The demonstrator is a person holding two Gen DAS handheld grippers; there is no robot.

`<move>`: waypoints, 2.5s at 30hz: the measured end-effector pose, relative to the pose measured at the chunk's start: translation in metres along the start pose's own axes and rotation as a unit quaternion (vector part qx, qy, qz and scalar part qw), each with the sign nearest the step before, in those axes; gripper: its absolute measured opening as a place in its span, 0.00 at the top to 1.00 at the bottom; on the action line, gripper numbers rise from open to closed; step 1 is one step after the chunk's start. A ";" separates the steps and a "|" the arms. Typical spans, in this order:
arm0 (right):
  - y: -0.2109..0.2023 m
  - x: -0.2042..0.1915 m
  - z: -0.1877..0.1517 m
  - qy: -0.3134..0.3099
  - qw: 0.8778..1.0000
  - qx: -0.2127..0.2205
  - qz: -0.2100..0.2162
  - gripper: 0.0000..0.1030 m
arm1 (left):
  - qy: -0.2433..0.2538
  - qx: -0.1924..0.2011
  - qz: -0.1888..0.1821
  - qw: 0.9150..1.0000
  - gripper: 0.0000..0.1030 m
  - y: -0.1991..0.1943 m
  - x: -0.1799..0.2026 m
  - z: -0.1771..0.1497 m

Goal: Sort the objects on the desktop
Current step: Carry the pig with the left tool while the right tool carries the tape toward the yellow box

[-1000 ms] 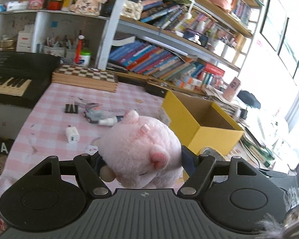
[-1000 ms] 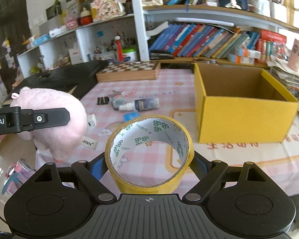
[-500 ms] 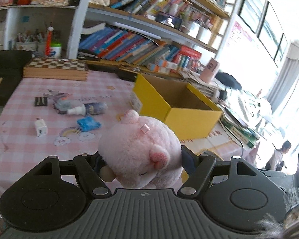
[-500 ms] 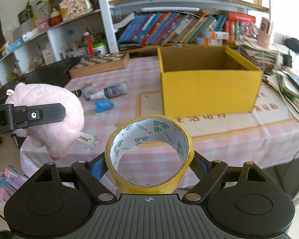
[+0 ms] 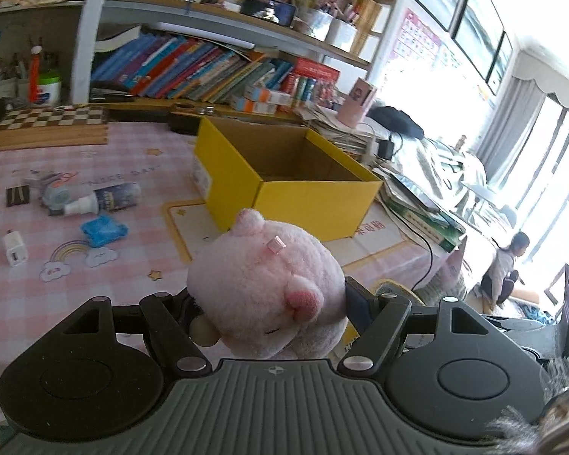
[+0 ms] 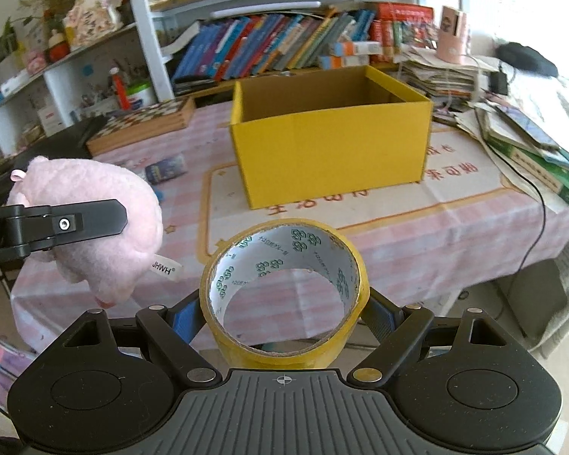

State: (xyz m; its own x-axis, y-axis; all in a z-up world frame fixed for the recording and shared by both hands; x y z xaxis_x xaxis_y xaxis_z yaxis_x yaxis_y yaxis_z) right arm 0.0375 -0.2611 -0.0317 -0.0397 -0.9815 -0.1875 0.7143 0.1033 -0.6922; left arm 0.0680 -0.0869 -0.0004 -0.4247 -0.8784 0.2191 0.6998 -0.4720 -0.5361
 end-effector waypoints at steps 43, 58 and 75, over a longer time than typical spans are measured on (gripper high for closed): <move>0.029 0.055 0.032 -0.019 0.999 -0.043 0.000 0.15 | 0.012 -0.030 -0.019 0.999 0.31 0.073 0.050 0.023; 0.044 0.074 0.063 -0.047 0.998 -0.033 0.030 0.15 | 0.019 -0.008 0.005 1.000 0.31 0.097 0.067 0.048; 0.065 0.083 0.172 -0.130 0.985 0.068 0.094 0.15 | 0.021 0.058 0.041 0.997 0.30 0.130 0.063 0.132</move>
State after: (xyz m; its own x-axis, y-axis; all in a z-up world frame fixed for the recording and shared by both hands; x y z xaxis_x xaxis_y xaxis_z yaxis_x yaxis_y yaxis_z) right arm 0.2007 -0.3634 0.0282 0.2706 -0.9568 -0.1061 0.7790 0.2824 -0.5599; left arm 0.2081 -0.2135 0.0507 -0.3858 -0.9116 0.1422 0.7937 -0.4065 -0.4525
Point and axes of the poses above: each gripper's, at about its wrist camera, not at the fingertips, and y roughly the way its jaws point, x to its right, z to its top, the point moved 5 cm from there along y, roughly the way its jaws point, and after that the axes turned 5 degrees about y, right-handed, at the moved point
